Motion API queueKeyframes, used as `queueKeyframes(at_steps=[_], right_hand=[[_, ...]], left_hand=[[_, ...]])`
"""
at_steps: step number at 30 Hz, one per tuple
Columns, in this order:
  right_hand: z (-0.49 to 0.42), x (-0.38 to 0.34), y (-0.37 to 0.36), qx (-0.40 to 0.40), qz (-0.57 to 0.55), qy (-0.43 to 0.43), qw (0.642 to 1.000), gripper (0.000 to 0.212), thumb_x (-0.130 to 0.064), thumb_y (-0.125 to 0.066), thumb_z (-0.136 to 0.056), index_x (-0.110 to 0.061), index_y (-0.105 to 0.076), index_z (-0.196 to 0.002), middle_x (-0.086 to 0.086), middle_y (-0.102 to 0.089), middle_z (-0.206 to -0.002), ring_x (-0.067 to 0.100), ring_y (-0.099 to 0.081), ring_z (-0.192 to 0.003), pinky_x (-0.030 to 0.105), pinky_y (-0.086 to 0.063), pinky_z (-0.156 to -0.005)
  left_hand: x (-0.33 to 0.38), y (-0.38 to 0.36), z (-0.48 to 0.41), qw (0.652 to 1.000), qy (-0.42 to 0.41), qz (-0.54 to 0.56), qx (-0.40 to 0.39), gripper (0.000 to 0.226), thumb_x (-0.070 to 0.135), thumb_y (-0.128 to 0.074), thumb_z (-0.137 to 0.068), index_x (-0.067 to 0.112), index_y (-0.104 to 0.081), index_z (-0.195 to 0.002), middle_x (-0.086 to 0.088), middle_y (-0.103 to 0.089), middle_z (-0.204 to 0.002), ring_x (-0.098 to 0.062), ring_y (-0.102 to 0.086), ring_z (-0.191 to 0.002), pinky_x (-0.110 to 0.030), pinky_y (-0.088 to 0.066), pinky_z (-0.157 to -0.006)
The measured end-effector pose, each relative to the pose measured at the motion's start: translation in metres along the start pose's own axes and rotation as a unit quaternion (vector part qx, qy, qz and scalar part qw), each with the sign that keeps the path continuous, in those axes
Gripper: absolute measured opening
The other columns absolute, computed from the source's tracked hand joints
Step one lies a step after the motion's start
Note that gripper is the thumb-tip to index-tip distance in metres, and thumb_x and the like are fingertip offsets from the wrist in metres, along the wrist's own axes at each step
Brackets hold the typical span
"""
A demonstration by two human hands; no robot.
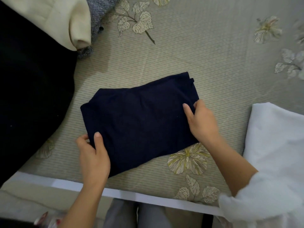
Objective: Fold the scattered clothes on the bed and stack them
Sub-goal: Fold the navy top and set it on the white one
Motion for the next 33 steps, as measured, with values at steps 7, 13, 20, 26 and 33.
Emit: queueKeyframes(at_steps=[7, 13, 20, 26, 33], right_hand=[[0.022, 0.041, 0.011, 0.087, 0.005, -0.013, 0.996, 0.035, -0.044, -0.04, -0.099, -0.01, -0.041, -0.088, 0.002, -0.052, -0.074, 0.031, -0.052, -0.069, 0.039, -0.036, -0.063], [0.021, 0.004, 0.015, 0.182, 0.039, 0.053, 0.981, 0.033, -0.03, -0.05, -0.095, -0.008, -0.05, -0.119, 0.009, -0.052, -0.118, 0.027, -0.046, -0.111, 0.043, -0.032, -0.091], [-0.03, 0.004, 0.005, 0.11, -0.128, -0.083, 0.982, 0.039, -0.036, -0.046, -0.095, -0.006, -0.054, -0.119, 0.008, -0.057, -0.119, 0.024, -0.054, -0.11, 0.042, -0.045, -0.093], [-0.037, 0.004, 0.038, 0.177, -0.089, -0.009, 0.98, 0.024, -0.031, -0.056, -0.093, -0.011, -0.066, -0.083, 0.001, -0.063, -0.082, 0.016, -0.057, -0.078, 0.024, -0.031, -0.065], [-0.044, 0.004, 0.04, 0.195, -0.074, 0.005, 0.978, 0.04, -0.03, -0.048, -0.097, -0.012, -0.054, -0.132, 0.009, -0.053, -0.122, 0.018, -0.05, -0.108, 0.035, -0.039, -0.098]], left_hand=[[0.001, -0.005, -0.005, 0.998, -0.049, -0.029, -0.003, 0.032, 0.036, -0.036, -0.101, 0.016, -0.042, -0.125, -0.002, -0.059, -0.107, -0.011, -0.055, -0.085, -0.027, -0.039, -0.067], [0.02, 0.0, -0.002, 0.977, -0.158, -0.125, 0.062, 0.038, 0.022, -0.048, -0.097, 0.012, -0.039, -0.133, -0.014, -0.044, -0.13, -0.027, -0.041, -0.119, -0.041, -0.035, -0.1], [0.051, -0.02, -0.019, 0.967, -0.198, -0.154, 0.05, 0.05, 0.026, -0.049, -0.097, 0.019, -0.033, -0.143, -0.015, -0.023, -0.15, -0.027, -0.024, -0.135, -0.044, -0.022, -0.113], [0.048, -0.006, -0.041, 0.974, -0.196, -0.087, 0.074, 0.033, 0.011, -0.046, -0.097, 0.013, -0.049, -0.129, -0.003, -0.051, -0.125, -0.008, -0.044, -0.112, -0.006, -0.026, -0.093], [0.053, -0.005, -0.038, 0.96, -0.209, -0.154, 0.102, 0.037, 0.012, -0.05, -0.094, 0.01, -0.049, -0.131, -0.017, -0.041, -0.134, -0.032, -0.037, -0.122, -0.035, -0.029, -0.102]])
Point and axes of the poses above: each hand's wrist, its own z-axis away from the middle knuckle, its own y-axis out of the back of the hand, x = y × z, the point moved 8 cm from there along -z, towards the middle knuckle
